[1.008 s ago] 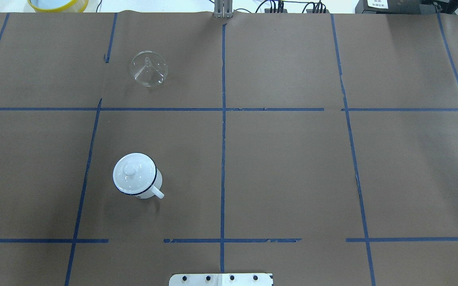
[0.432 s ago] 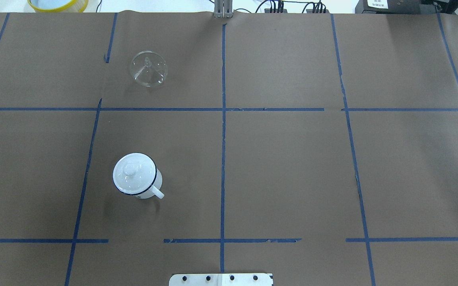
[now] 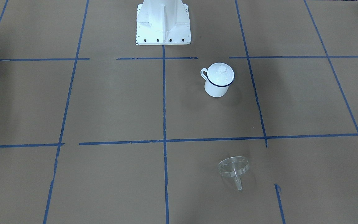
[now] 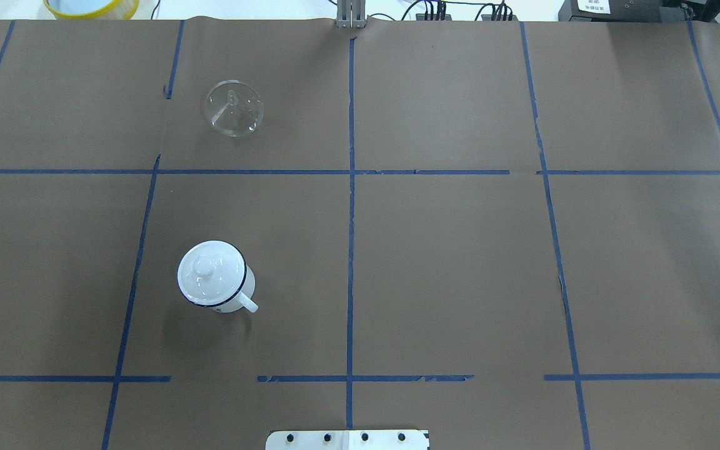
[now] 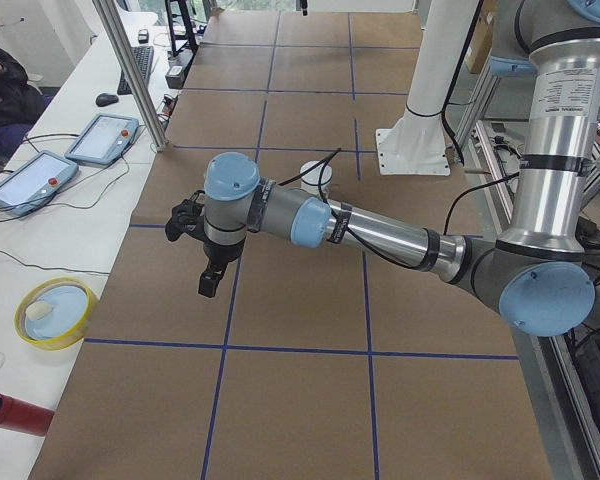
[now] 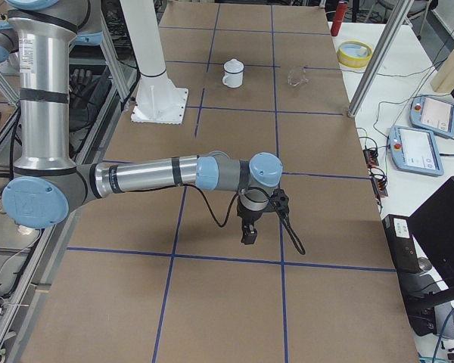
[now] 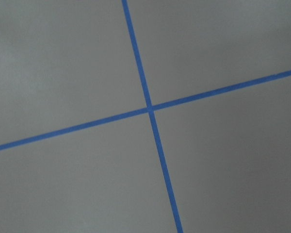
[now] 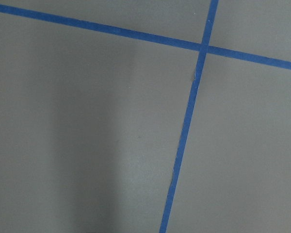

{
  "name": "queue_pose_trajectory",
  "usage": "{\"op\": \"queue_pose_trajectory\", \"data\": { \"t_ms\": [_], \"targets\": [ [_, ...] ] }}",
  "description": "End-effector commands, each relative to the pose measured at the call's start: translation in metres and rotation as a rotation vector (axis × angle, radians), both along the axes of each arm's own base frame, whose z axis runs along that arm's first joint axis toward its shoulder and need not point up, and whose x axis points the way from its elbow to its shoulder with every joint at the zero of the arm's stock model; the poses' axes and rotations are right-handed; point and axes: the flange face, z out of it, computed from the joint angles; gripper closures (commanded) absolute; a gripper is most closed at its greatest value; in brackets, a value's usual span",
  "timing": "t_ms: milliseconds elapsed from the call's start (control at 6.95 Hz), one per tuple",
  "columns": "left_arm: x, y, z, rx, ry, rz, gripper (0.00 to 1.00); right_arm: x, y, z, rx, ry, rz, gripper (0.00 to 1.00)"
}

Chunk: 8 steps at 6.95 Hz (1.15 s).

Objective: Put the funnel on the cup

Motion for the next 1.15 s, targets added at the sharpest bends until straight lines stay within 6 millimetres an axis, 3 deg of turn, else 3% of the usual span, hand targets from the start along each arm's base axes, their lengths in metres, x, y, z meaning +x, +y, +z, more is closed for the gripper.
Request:
{"op": "queue_pose_trajectory", "data": {
  "t_ms": [0,288,576,720,1008],
  "targets": [
    [0.051,-0.008,-0.025,0.014,0.055,-0.020,0.00,0.000,0.000,-0.001,0.001,0.000,0.000,0.00],
    [0.137,0.002,-0.062,-0.125,0.138,-0.053,0.00,0.000,0.000,-0.001,0.001,0.000,0.000,0.00],
    [0.225,0.047,-0.140,-0.259,0.268,-0.074,0.00,0.000,0.000,-0.001,0.001,0.000,0.000,0.00],
    [0.276,0.066,-0.170,-0.295,0.278,-0.103,0.00,0.000,0.000,0.000,0.000,0.000,0.000,0.00],
    [0.368,0.112,-0.192,-0.336,0.258,-0.127,0.00,0.000,0.000,-0.001,0.001,0.000,0.000,0.00]
  ]
}}
